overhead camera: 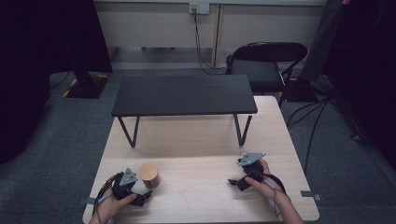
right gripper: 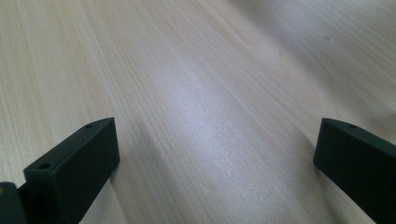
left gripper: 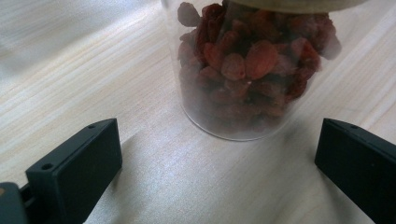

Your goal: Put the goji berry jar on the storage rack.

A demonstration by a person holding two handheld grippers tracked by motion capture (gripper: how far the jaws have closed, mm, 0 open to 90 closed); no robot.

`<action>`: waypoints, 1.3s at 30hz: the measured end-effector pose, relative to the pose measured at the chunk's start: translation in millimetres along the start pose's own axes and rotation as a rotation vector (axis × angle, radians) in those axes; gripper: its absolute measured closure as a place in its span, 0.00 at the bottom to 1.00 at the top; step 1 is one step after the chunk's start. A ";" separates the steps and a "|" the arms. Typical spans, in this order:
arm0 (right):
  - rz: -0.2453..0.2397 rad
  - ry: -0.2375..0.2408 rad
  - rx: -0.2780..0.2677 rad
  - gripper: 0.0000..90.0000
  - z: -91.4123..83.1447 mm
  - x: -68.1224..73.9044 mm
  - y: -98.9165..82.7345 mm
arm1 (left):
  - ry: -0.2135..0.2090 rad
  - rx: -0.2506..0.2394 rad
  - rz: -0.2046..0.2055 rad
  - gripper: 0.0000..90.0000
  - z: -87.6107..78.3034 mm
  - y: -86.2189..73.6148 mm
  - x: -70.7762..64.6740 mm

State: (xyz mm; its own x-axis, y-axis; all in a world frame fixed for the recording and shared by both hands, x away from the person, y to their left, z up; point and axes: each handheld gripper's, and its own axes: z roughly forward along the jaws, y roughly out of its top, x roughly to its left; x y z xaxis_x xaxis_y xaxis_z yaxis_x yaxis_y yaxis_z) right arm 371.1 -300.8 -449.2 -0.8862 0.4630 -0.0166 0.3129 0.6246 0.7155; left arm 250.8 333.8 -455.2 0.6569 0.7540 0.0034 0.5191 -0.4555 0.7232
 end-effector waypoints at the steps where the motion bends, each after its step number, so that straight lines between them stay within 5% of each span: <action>1: 0.000 0.000 0.000 0.00 0.0 0.0 0.0 | 0.001 0.000 -0.001 0.00 0.0 0.1 -0.1; 10: 0.000 0.000 0.000 0.00 0.0 -0.1 0.0 | -0.002 -0.015 -0.050 0.00 -1.0 -2.5 3.9; 24: 0.000 0.000 0.000 0.00 0.0 -0.1 0.0 | -0.025 -0.032 -0.003 0.01 4.4 10.6 -0.6; 31: -0.003 0.002 -0.001 0.00 0.3 -0.8 0.0 | -0.039 -0.084 -0.022 0.01 8.5 9.0 -0.6; 39: -0.003 0.003 -0.001 0.00 0.4 -1.2 0.2 | -0.037 -0.089 -0.032 0.01 14.6 12.8 -1.9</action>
State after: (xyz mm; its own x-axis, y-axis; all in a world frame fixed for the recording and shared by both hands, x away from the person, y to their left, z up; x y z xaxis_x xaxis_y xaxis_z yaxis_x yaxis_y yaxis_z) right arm 372.4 -300.9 -449.3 -0.8881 0.4593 -0.0167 0.3100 0.6254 0.7161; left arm 264.2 319.6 -456.1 0.6614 0.7487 -0.0451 0.4907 -0.3864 0.7810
